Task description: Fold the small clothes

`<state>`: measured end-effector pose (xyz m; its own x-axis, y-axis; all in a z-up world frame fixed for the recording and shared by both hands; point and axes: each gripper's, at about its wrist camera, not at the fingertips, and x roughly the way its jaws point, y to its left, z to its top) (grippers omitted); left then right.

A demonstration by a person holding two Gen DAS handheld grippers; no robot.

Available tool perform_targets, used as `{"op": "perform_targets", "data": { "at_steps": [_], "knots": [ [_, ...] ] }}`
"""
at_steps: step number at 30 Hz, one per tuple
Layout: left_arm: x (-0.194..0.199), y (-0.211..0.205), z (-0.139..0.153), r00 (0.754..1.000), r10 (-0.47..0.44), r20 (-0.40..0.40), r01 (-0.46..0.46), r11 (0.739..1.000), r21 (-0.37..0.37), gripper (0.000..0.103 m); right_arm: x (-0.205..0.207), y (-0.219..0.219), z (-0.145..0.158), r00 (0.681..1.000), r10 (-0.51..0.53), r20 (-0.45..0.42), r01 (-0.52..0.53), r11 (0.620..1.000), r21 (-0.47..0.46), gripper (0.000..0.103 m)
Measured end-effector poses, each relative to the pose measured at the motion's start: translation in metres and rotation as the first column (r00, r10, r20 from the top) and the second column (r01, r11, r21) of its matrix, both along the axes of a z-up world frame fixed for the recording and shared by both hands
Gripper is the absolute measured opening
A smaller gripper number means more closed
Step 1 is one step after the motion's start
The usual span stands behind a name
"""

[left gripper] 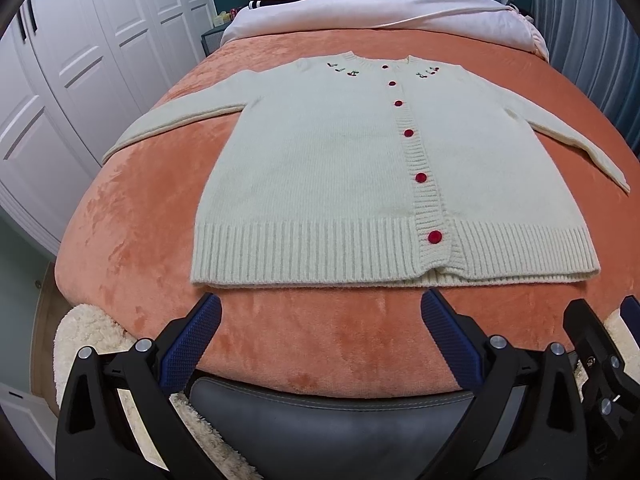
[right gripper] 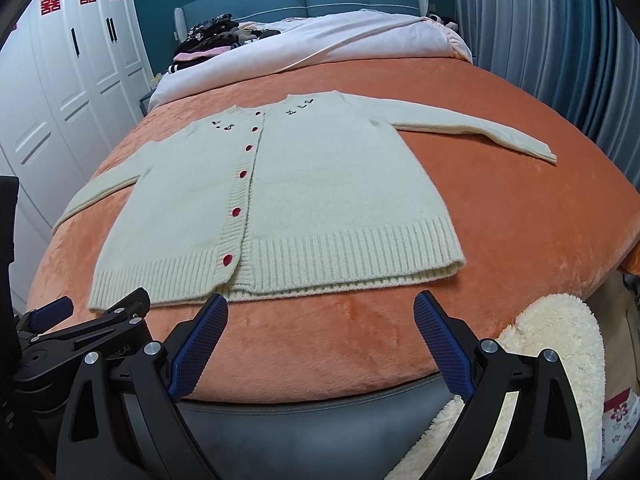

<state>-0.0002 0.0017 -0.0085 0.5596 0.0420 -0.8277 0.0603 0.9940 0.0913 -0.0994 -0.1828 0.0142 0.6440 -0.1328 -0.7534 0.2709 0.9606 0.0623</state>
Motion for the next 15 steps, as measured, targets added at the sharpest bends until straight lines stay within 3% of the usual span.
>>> {"op": "perform_targets", "data": {
  "at_steps": [15],
  "knots": [
    [0.0,-0.0002,-0.0005,1.0,0.001,-0.001,-0.001,1.0,0.0,0.098,0.0007,0.0028,-0.0009,1.0,0.005,-0.003,-0.005,1.0,0.0,0.092]
  ]
}}
